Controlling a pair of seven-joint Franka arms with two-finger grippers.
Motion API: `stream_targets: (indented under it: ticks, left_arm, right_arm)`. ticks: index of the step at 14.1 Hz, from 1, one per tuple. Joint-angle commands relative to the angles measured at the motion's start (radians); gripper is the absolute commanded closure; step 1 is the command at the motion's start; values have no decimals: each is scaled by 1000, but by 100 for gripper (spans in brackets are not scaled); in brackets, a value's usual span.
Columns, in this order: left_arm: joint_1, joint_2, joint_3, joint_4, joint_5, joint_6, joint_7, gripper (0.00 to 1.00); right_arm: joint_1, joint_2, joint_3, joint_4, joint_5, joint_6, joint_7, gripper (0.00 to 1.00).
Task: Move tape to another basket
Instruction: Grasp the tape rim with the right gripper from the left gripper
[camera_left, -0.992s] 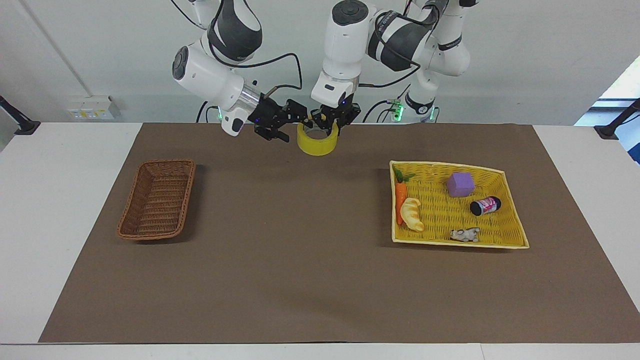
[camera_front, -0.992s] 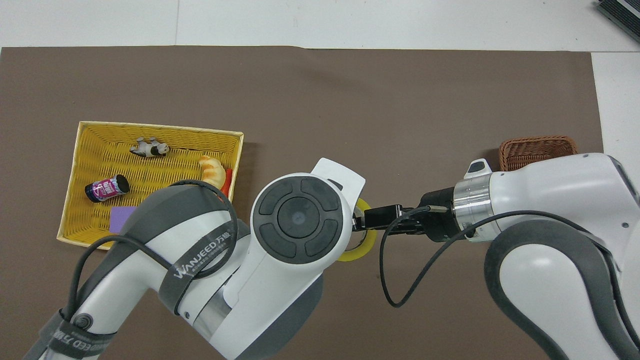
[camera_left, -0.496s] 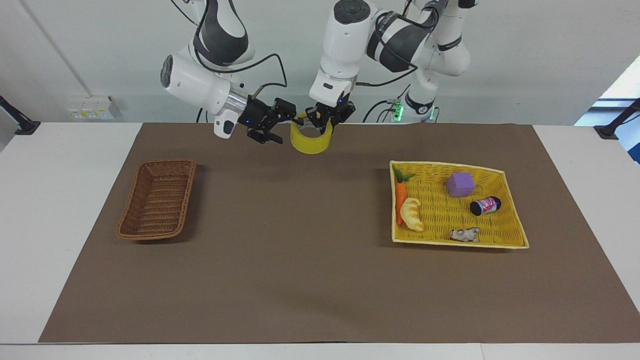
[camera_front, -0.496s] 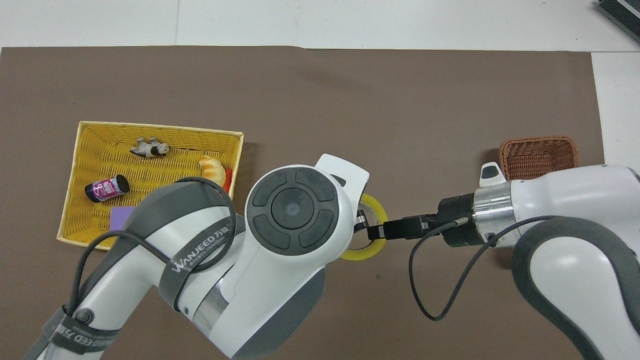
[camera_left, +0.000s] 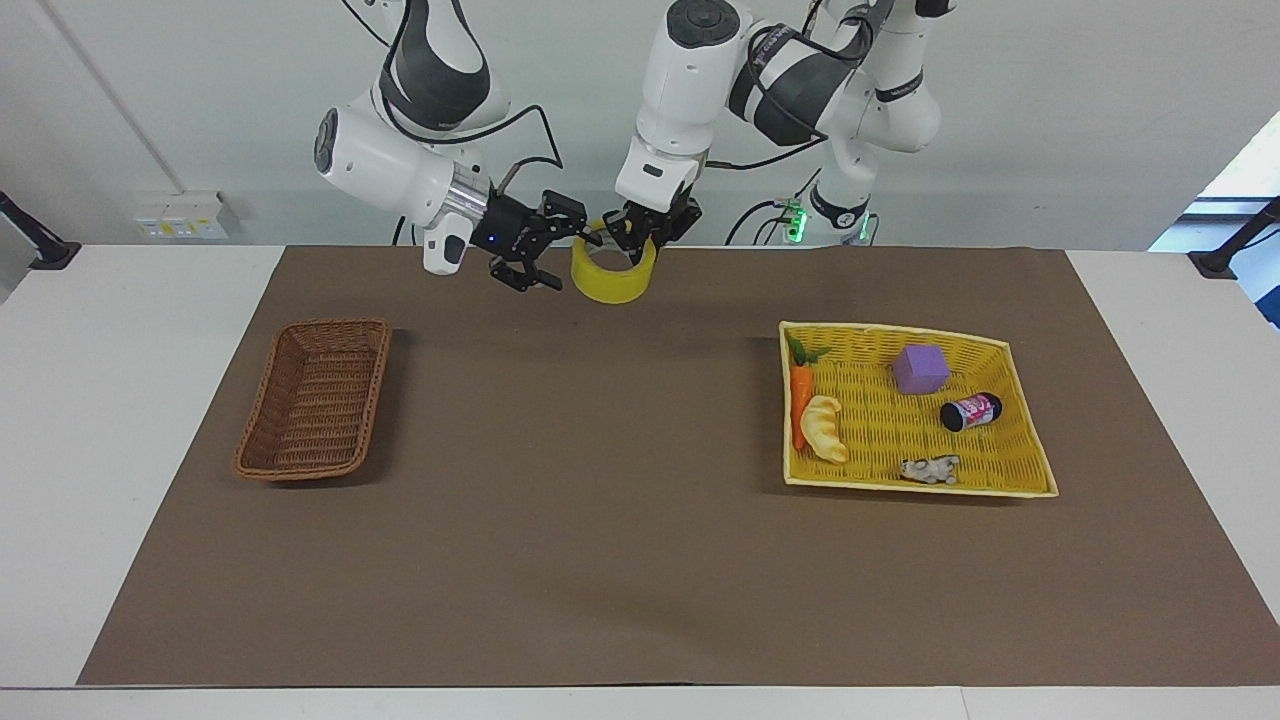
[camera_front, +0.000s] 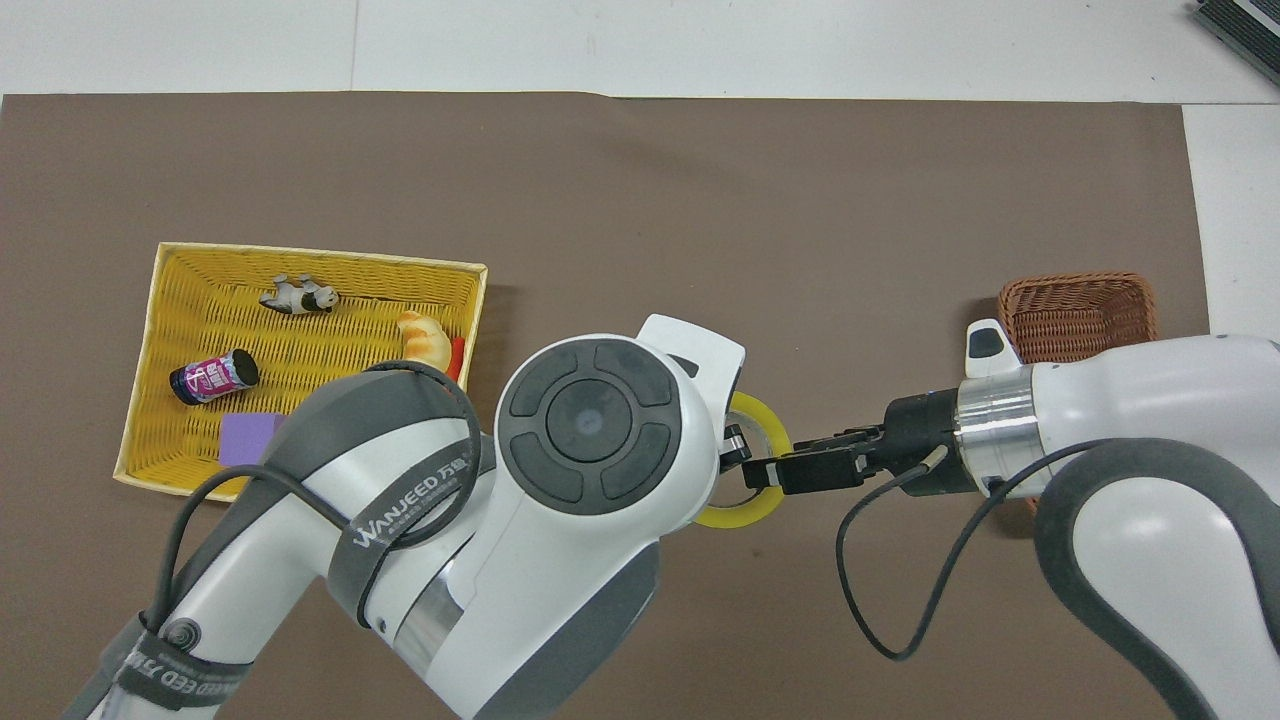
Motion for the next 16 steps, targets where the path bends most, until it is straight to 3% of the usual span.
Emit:
stream_targets:
  ticks: [1, 2, 3, 4, 6, 7, 8, 16]
  left_arm:
    - [-13, -2, 12, 30, -19, 54, -28, 100]
    - [-19, -4, 12, 30, -23, 67, -28, 100]
    - [-19, -2, 12, 30, -24, 71, -28, 100]
    - [-20, -2, 12, 29, -24, 71, -28, 100]
    - [-23, -4, 8, 27, -24, 73, -28, 100]
    - [-22, -4, 8, 27, -24, 73, -25, 79]
    - [-16, -2, 8, 27, -26, 77, -18, 1]
    - [-2, -36, 24, 20, -84, 77, -10, 0]
  right_arm:
    - [-2, -35, 9, -64, -22, 1, -51, 0]
    - [-2, -33, 9, -63, -24, -2, -39, 46]
    - [0, -33, 9, -63, -26, -3, -35, 77]
    - [0, -33, 9, -61, -26, -3, -24, 94]
    - [0, -32, 9, -60, -26, -3, -19, 100]
    - [0, -32, 9, -60, -27, -3, -19, 100]
    - [0, -30, 9, -57, -32, -3, -19, 100]
    - [-9, -29, 8, -51, -62, -6, -33, 100]
